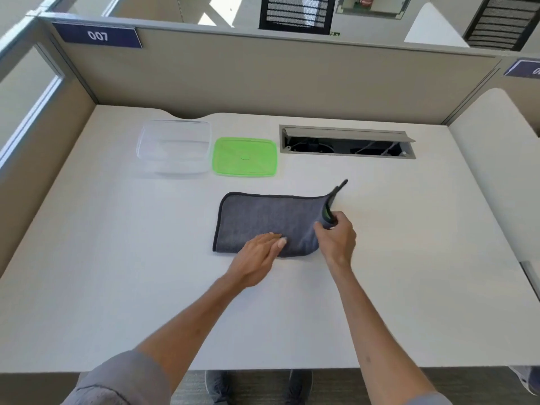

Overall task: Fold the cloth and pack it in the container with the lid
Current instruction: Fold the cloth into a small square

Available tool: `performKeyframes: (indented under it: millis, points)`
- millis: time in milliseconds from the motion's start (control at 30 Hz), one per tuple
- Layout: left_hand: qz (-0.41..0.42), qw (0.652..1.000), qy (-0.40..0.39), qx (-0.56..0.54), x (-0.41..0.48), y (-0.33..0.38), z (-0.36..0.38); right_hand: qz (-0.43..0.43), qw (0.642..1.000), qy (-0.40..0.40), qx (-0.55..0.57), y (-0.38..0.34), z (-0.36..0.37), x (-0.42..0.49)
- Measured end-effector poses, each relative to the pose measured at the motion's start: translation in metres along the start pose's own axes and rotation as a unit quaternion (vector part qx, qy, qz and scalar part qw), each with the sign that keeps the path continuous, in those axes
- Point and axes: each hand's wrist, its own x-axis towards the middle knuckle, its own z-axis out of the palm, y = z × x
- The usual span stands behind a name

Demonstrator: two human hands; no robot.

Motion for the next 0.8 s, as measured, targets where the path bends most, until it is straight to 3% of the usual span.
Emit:
performKeyframes:
  millis: [67, 167, 300, 333, 500, 800]
  points:
    - [-0.069, 0.984, 0.044, -0.155, 0.006, 0.010, -0.014, -0.078, 0.996, 0.007, -0.039, -0.017, 0.015, -0.014]
    - [-0.135, 0.916, 0.084, -0.369, 0.021, 0.015, -0.037, -0.188, 0.979, 0.001, -0.079, -0.035, 0.040, -0.035]
    - [-0.185, 0.830, 0.090, -0.518, 0.042, 0.002, -0.069, -0.322, 0.930, -0.042, -0.173, -0.043, 0.072, -0.060]
    - [-0.199, 0.823, 0.093, -0.524, 0.045, -0.003, -0.073, -0.349, 0.915, -0.052, -0.198, -0.042, 0.080, -0.065]
    - [-0.237, 0.882, 0.154, -0.376, 0.039, -0.037, -0.075, -0.437, 0.856, -0.099, -0.258, -0.021, 0.100, -0.085]
    - [-0.270, 0.898, 0.170, -0.305, 0.019, -0.059, -0.081, -0.425, 0.861, -0.108, -0.256, 0.009, 0.104, -0.073]
